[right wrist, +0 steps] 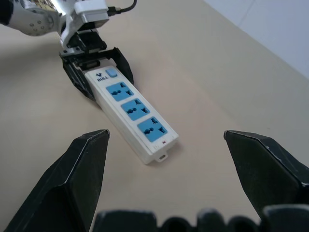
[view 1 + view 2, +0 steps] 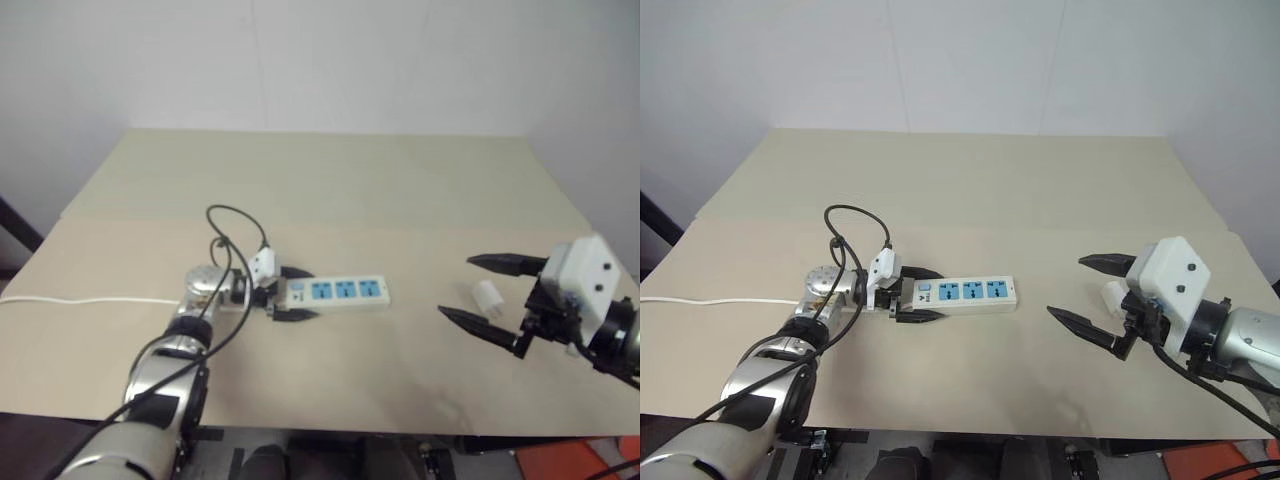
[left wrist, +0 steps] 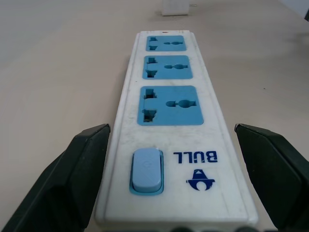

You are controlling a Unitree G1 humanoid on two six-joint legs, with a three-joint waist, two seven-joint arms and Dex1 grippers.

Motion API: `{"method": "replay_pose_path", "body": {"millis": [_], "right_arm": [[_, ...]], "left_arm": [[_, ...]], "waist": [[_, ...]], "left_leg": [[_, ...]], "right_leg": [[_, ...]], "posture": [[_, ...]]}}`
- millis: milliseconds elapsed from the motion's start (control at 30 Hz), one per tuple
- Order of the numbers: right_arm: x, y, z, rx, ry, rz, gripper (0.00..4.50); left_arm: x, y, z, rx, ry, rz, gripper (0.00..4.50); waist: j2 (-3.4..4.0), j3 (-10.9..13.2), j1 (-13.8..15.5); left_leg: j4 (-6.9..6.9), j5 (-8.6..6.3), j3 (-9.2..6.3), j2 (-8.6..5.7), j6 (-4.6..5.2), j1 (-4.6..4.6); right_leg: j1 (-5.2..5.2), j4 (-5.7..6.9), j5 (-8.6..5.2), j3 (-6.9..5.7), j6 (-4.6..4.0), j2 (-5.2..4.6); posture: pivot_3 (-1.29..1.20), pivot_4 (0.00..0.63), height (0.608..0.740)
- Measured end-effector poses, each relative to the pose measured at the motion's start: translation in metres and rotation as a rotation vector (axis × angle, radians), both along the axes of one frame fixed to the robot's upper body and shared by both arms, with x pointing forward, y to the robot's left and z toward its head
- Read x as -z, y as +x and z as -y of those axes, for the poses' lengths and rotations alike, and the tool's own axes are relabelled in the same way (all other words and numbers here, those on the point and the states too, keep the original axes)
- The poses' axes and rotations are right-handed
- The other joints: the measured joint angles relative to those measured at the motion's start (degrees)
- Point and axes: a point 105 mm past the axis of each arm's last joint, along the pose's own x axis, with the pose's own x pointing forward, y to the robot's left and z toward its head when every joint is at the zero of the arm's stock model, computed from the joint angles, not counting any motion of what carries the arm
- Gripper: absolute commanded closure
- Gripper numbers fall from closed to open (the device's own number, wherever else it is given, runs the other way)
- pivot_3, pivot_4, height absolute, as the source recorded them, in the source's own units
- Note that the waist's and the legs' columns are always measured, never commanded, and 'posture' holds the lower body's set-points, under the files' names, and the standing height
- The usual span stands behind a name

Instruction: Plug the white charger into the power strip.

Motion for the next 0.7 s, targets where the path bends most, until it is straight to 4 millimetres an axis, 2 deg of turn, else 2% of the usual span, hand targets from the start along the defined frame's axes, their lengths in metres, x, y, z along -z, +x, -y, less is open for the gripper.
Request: {"method": "replay_pose_path", "body": {"millis": [67, 100, 200, 700], "right_arm": [[-0.0004, -0.0005, -0.0007, -0.004, 0.003, -0.001, 0.00], [-0.0008, -0.0006, -0.0006, -0.003, 0.004, 0.000, 0.00], [-0.0031, -0.0006, 0.0011, 0.006, 0.002, 0.008, 0.00], [-0.0058, -0.0001, 0.0015, 0.019, -0.004, 0.020, 0.00]], "left_arm": [[0.0004, 0.0005, -0.0001, -0.005, 0.001, -0.001, 0.01], [0.0008, 0.0009, -0.0002, -0.008, 0.003, -0.002, 0.40], [0.0026, 0.0011, -0.0010, -0.012, 0.015, 0.001, 1.19], [0.0018, 0.0004, -0.0013, 0.021, 0.061, 0.024, 1.20]], "waist": [[0.00, 0.0, 0.0], [0.01, 0.0, 0.0], [0.03, 0.0, 0.0], [0.03, 0.0, -0.2]], "left_leg": [[0.00, 0.00, 0.00, 0.00, 0.00, 0.00], [0.00, 0.00, 0.00, 0.00, 0.00, 0.00], [-0.01, 0.00, 0.02, 0.00, 0.01, 0.00], [-0.02, -0.02, 0.01, 0.01, 0.03, 0.01]], "right_leg": [[0.01, 0.00, 0.00, 0.00, 0.00, 0.00], [0.01, 0.00, 0.00, 0.01, 0.00, 0.00], [0.04, 0.00, 0.00, 0.03, 0.00, 0.00], [0.07, 0.00, -0.01, 0.05, 0.00, 0.04]], "posture": [[0.00, 0.150, 0.740], [0.00, 0.150, 0.740], [0.00, 0.150, 0.740], [0.00, 0.150, 0.740]]}}
